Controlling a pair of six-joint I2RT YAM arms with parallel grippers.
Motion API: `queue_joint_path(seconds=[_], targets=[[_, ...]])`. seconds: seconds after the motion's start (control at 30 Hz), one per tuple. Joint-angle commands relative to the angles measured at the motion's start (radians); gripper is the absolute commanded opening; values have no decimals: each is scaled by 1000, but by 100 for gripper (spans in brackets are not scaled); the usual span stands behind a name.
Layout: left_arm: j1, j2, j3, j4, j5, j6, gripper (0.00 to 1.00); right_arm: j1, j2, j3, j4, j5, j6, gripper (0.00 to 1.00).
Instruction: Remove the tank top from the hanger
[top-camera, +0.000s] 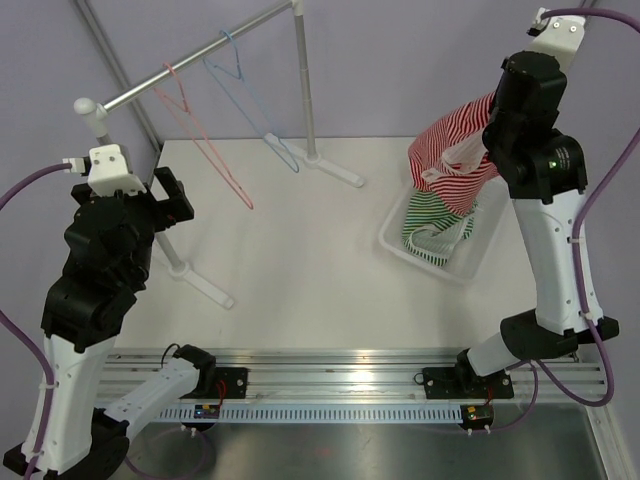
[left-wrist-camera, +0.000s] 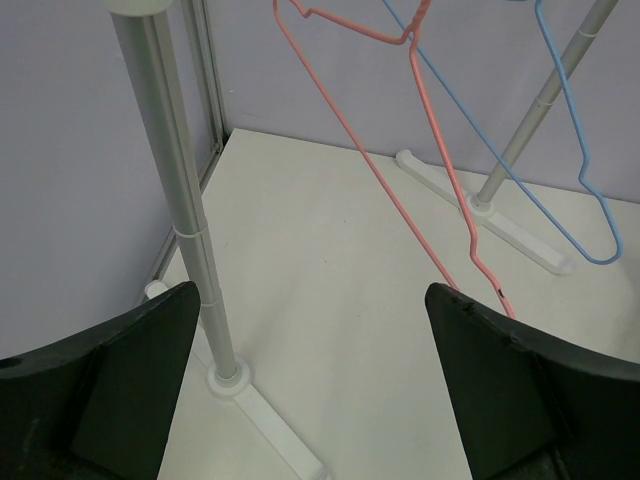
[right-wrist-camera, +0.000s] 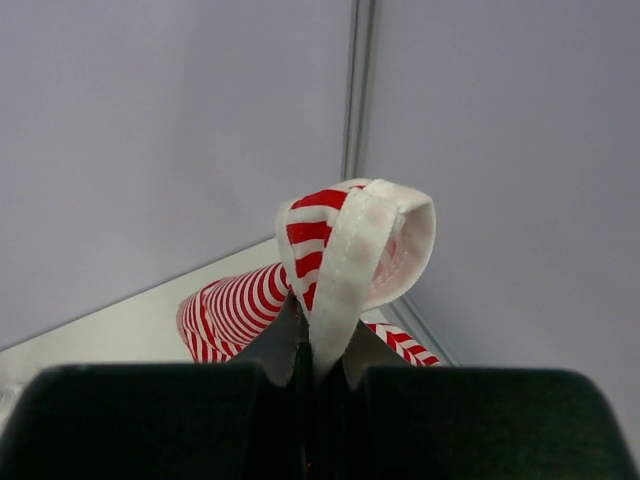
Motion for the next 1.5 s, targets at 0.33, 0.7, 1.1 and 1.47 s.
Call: queue_joint_path(seconds=[0.33, 0.7, 1.1, 1.47], targets=[[-4, -4, 0, 53, 4, -3, 99, -5, -34, -49, 63, 59, -55, 0], [-4, -27, -12, 50, -8, 8, 99, -209, 18, -472, 137, -424, 248, 0], [-4, -36, 32, -7, -68, -3, 99, -236, 407, -651, 129, -553, 430, 0], [-4, -45, 14, -64, -246, -29, 99, -249, 323, -549, 91, -622, 412, 79]])
